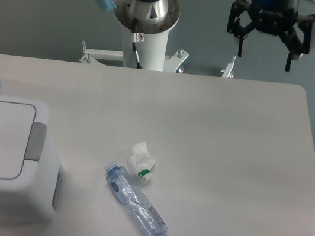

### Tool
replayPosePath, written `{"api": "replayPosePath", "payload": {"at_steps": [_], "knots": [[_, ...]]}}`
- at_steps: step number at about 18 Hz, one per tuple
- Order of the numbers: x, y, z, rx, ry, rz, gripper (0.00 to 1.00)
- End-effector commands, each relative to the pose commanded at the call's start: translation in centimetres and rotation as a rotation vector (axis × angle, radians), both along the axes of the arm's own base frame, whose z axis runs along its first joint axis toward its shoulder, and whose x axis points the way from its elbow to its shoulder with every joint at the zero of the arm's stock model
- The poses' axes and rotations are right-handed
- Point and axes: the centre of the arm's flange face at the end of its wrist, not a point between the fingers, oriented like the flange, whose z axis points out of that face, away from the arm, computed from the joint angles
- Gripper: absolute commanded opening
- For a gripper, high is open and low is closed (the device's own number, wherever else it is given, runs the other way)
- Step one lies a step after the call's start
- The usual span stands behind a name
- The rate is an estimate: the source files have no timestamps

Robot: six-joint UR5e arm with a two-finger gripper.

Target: Open the trash can

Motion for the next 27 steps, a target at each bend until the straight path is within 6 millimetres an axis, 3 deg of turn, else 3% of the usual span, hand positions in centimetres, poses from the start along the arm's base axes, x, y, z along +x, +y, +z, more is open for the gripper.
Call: {"api": "replayPosePath", "payload": {"at_steps": [7,14,20,27], "knots": [[0.0,0.1,-0.2,0.0,-0.006,0.006,1.0],[0.5,1.0,-0.8,0.068,-0.062,0.141,1.0],[3.1,4.6,-1.3,0.156,-0.153,0.243,1.0],[6.3,11.1,-3.0,0.227,-0.204,0.32,1.0]]}}
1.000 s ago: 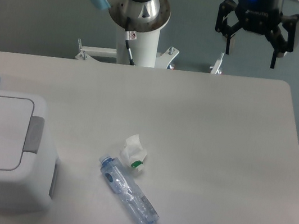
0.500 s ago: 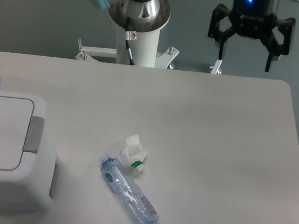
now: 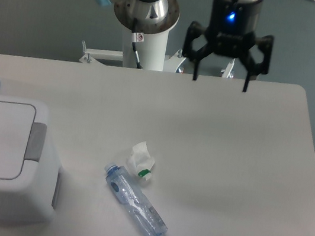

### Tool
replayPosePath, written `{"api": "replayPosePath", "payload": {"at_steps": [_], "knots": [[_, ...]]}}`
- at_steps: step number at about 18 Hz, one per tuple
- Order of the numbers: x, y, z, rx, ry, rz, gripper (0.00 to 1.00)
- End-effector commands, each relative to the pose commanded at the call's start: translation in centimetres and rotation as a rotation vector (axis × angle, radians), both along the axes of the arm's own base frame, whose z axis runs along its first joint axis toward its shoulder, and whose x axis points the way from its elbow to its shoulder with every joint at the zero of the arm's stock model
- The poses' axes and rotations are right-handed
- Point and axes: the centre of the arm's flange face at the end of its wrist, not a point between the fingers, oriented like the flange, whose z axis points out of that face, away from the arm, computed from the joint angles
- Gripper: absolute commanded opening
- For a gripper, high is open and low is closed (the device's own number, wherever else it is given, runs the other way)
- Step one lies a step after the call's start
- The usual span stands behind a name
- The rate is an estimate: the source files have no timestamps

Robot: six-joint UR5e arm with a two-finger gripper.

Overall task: Open the trash can
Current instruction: 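Move the open gripper toward the white trash bin's lid edge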

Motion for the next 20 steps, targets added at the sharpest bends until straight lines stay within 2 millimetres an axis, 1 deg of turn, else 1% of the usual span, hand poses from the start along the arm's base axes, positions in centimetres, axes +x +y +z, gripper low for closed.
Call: {"api": "replayPosePath", "payload": {"at_steps": [1,3,4,6,9,10,11,13,14,16,20], "knots": [[0.7,1.2,-0.2,0.013,0.003,-0.012,1.0],[2.0,2.8,-0.6,0.029,-0.016,-0.013,1.0],[2.3,3.4,-1.0,0.049,-0.047,0.019,1.0],[2.3,4.4,-1.5,0.08,-0.095,0.088,1.0],[3.4,6.1,-2.7,0.084,-0.129,0.123,1.0],[3.9,6.6,-2.6,0.094,-0.134,0.136,1.0],[4.0,7.2,-3.0,0.106,-0.143,0.152,1.0],[5.8,9.5,-3.7,0.136,-0.158,0.17,1.0],[6.2,10.4,-3.9,0.156,-0.169,0.193,1.0],[6.2,11.2,-4.0,0.204,-0.2,0.236,1.0],[6.9,11.8,-5.2,0.218,-0.273,0.254,1.0]]}}
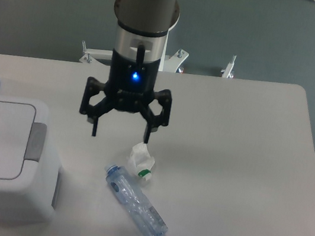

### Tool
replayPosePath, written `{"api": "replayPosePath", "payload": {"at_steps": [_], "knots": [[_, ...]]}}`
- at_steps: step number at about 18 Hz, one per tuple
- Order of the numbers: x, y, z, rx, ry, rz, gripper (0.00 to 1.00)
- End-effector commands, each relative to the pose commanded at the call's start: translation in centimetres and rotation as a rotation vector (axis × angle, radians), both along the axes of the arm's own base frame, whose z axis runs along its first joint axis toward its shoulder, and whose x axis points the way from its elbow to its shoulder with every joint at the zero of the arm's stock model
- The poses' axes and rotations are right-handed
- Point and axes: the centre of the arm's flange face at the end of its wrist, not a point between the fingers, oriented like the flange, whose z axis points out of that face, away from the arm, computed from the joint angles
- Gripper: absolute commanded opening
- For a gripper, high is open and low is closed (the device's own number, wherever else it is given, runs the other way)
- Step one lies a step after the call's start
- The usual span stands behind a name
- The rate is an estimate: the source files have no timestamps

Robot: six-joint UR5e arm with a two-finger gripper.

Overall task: Open the trash can
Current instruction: 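Move the open gripper toward the white trash bin's lid edge, then lower the gripper onto the lid edge and push it open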

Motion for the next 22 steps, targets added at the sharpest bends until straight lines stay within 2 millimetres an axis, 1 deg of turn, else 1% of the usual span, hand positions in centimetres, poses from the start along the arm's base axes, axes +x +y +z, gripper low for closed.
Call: {"api": "replayPosePath", "payload": {"at_steps": [2,4,5,7,9,11,14,20,22], "knots": [[0.6,0.6,-0.4,0.01,-0.029,0.001,1.0],[0.7,0.8,-0.5,0.017,-0.043,-0.001,1.0],[0.7,1.0,-0.9,0.015,-0.05,-0.005,1.0],[1.5,1.6,-1.1,0.012,-0.053,-0.019,1.0],[1.6,1.9,-1.6,0.005,-0.059,-0.023,1.0],[2.4,2.5,-2.1,-0.001,-0.062,-0.039,1.0],[2.8,2.9,-2.4,-0.006,-0.066,-0.048,1.0],[3.8,3.4,-2.5,-0.006,-0.073,-0.056,1.0],[3.7,3.5,-2.7,-0.009,-0.076,-0.055,1.0]]}}
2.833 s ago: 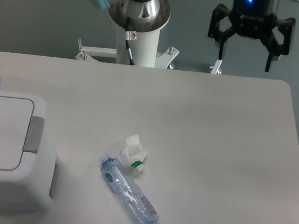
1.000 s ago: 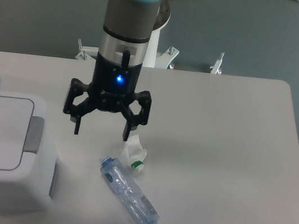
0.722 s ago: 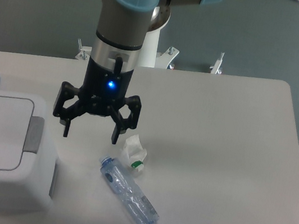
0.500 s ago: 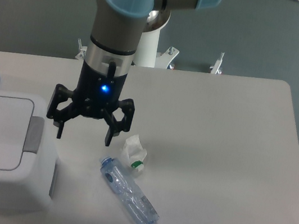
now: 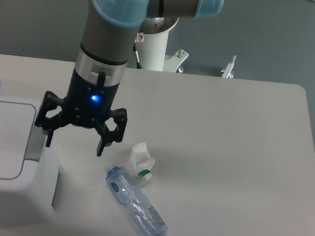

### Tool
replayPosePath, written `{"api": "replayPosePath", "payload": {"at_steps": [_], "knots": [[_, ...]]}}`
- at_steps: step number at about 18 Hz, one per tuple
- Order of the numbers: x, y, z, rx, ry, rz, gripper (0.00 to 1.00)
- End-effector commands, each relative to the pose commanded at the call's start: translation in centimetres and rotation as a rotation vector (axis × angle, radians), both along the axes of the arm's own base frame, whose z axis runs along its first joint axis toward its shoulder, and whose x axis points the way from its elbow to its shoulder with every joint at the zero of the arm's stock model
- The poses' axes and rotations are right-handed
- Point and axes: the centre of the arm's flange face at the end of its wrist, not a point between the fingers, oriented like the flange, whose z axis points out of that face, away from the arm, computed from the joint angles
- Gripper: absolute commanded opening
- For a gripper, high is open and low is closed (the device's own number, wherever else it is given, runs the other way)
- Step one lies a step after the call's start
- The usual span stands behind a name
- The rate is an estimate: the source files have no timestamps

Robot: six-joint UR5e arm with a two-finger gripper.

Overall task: Open the trash can
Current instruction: 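Lower the gripper onto the lid edge and push it open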

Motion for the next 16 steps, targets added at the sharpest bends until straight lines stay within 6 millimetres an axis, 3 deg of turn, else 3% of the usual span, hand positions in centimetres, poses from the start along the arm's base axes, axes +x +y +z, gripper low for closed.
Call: {"api": "replayPosePath", "payload": {"at_steps": [16], "knots": [[0.92,0.67,-1.0,-0.015,-0.013,-0.011,1.0]]}}
